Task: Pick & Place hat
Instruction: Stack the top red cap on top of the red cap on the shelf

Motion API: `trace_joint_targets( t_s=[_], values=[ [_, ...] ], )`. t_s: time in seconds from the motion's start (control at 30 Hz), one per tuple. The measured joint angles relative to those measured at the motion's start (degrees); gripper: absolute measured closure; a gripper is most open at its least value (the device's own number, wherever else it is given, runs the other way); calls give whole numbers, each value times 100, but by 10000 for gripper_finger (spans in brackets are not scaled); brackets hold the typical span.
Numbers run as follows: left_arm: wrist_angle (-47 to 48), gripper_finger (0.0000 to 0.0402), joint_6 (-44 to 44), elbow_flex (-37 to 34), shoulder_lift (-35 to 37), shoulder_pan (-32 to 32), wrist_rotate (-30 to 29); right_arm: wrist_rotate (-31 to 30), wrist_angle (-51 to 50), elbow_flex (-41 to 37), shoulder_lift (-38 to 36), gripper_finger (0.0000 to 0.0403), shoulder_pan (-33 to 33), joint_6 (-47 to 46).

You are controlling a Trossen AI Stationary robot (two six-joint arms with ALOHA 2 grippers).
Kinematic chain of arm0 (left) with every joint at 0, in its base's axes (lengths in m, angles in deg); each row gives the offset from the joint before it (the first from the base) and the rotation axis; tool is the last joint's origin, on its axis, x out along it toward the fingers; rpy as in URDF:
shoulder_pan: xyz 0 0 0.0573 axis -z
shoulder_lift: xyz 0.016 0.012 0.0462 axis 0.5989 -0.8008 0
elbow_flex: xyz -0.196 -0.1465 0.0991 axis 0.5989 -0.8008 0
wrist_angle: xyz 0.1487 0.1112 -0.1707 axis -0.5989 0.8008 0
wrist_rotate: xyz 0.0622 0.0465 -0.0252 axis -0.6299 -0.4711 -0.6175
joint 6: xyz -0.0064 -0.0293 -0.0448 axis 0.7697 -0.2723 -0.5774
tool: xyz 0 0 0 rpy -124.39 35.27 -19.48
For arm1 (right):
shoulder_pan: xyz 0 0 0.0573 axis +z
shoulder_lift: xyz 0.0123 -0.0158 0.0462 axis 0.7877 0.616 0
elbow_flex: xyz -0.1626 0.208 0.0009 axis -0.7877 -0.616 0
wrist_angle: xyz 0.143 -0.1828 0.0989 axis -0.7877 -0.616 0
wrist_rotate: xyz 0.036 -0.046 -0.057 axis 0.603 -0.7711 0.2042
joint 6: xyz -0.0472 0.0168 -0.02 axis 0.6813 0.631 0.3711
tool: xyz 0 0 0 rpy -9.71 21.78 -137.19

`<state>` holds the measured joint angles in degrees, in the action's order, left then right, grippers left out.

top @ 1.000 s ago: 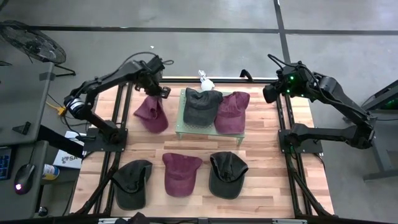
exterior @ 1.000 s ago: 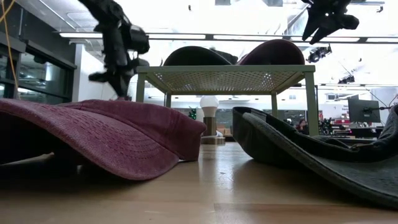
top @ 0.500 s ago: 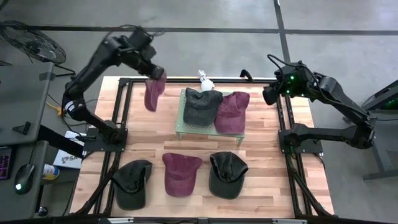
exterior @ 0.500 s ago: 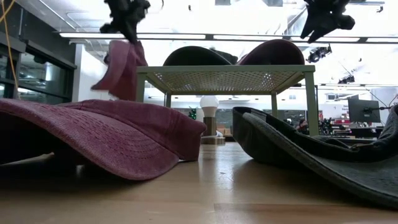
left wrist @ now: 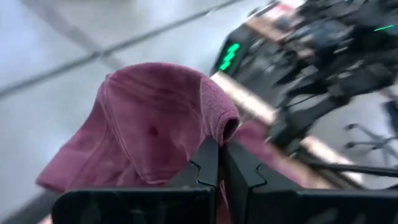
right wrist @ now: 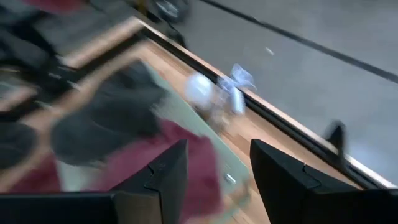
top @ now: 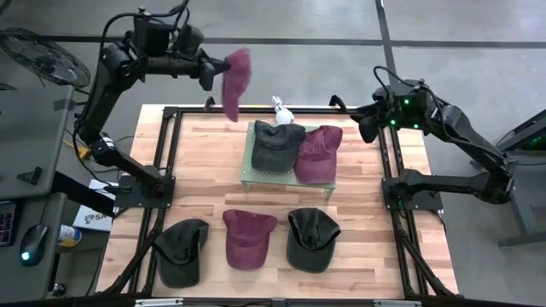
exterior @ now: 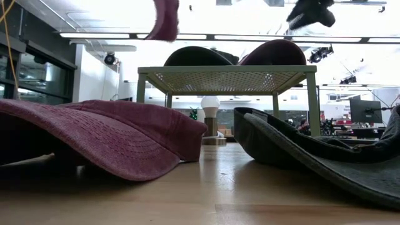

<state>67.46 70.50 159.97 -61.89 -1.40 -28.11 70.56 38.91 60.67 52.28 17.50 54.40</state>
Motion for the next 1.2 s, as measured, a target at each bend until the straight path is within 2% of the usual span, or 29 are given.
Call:
trace_joint_targets(
  t_s=[0.2, 0.4, 0.67, 0.87, 1.1, 1.2],
  values=[
    [-971, 400, 124, 0, -61, 731, 9, 1018, 1098, 0, 0, 221, 2, 580],
    [-1118, 400, 142, 0, -211, 1292, -18, 1728, 2062, 0, -9, 207, 2, 1804],
    [-1527, 401, 380, -2, -611, 1961, 157, 2011, 3070, 0, 2, 192, 2, 2797],
    [-1697, 401, 380, -4, -864, 2247, 406, 2200, 3321, 0, 2, 191, 2, 2980],
    [-1676, 401, 380, -4, -1070, 2495, 867, 3262, 3283, 0, 61, 192, 2, 2918],
    [-1646, 401, 382, -5, -1095, 2526, 1089, 3543, 3241, 0, 198, 191, 3, 2773]
  ],
)
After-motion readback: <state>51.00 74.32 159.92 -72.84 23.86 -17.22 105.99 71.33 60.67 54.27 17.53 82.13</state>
